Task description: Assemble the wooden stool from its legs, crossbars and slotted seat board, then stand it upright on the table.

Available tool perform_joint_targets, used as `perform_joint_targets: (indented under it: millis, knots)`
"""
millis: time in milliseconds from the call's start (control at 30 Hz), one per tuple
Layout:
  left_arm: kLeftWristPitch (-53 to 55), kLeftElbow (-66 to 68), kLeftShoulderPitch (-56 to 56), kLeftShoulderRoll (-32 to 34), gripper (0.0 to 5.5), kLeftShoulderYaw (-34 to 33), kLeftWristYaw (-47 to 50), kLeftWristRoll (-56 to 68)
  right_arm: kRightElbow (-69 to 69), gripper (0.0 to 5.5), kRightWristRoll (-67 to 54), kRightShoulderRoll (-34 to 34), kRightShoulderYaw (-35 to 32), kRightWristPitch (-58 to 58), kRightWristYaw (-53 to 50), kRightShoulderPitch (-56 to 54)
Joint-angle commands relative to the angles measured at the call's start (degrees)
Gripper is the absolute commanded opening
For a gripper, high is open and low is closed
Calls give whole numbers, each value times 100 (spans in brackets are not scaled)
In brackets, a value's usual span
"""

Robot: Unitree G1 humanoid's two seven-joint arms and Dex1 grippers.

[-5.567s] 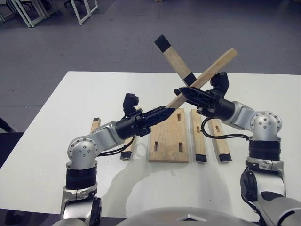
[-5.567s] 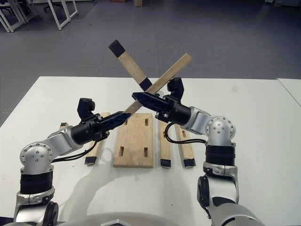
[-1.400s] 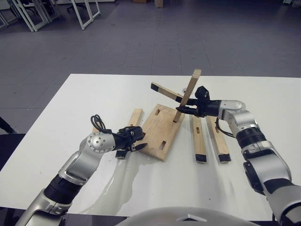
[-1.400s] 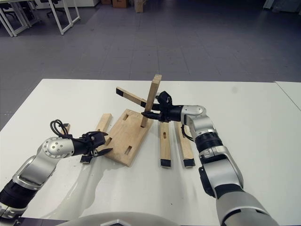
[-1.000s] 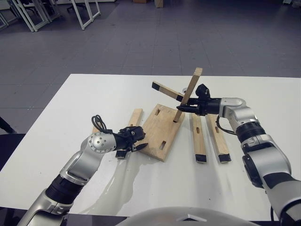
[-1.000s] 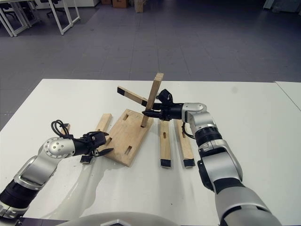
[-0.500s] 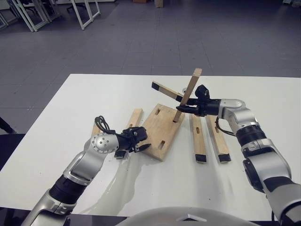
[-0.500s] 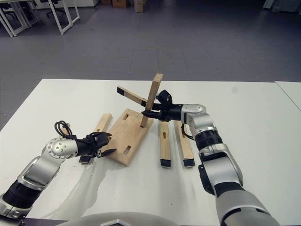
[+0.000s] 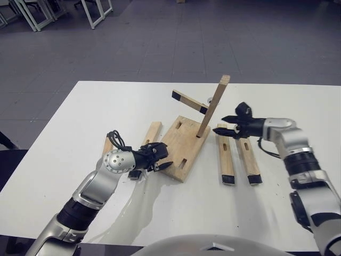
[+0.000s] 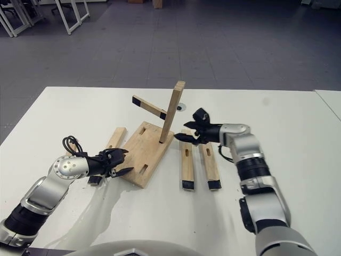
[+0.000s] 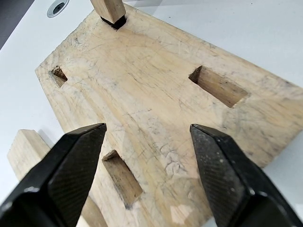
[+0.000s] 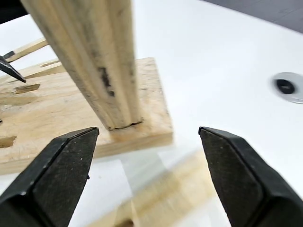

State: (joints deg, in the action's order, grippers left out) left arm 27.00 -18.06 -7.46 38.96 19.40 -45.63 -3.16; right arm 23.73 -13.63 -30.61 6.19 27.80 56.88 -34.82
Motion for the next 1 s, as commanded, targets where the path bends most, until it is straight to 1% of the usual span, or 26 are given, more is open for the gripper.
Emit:
perform_joint_targets:
  millis: [33, 67, 100, 167, 200, 233, 300, 400, 567, 600, 733, 800, 900, 1000]
  knots:
    - [142, 95, 227, 71, 329, 79, -50, -40, -326, 389, -321, -489, -992, 439, -552, -599]
    - [149, 74, 258, 77, 329, 66, -46, -35, -292, 389, -408, -462, -1187, 501, -723, -807]
    - [153, 70, 263, 65, 329, 72, -46, -40, -300, 389, -702, -244, -1547, 617, -1101, -1228]
    - [156, 76, 255, 44, 329, 82, -52, -47, -492, 389, -1256, 225, -2014, 954, -1619, -1833]
    - [153, 81, 253, 42, 329, 89, -58, -51, -725, 389, -1490, 482, -2038, 1135, -1746, -2028]
    - [150, 84, 254, 42, 329, 91, -63, -54, -889, 389, -1621, 623, -2000, 1251, -1796, -2105]
    - [156, 81, 258, 26, 329, 106, -57, -60, -1186, 389, -1715, 968, -1657, 1453, -1864, -2123]
    - [148, 103, 234, 8, 329, 138, -66, -71, -1138, 389, -1629, 1332, -1312, 1490, -2015, -2153]
    - [145, 111, 219, -9, 329, 199, -71, -80, -916, 389, -1490, 1450, -993, 1438, -1946, -2257]
    - [145, 112, 226, -7, 329, 191, -66, -75, -838, 389, -1547, 1479, -1093, 1355, -1967, -2384]
    - [149, 99, 242, 11, 329, 182, -76, -68, -681, 389, -2201, 1523, -2047, 880, -2117, -3275]
    - [163, 78, 259, 16, 329, 188, -78, -67, -709, 389, -2365, 1492, -2215, 789, -2097, -3479]
    - [170, 77, 268, 12, 329, 194, -76, -68, -326, 389, -1857, 1505, -1604, 661, -1875, -2969]
    - [179, 68, 263, -1, 329, 219, -82, -77, 411, 389, -1003, 1616, -515, 419, -1552, -1862]
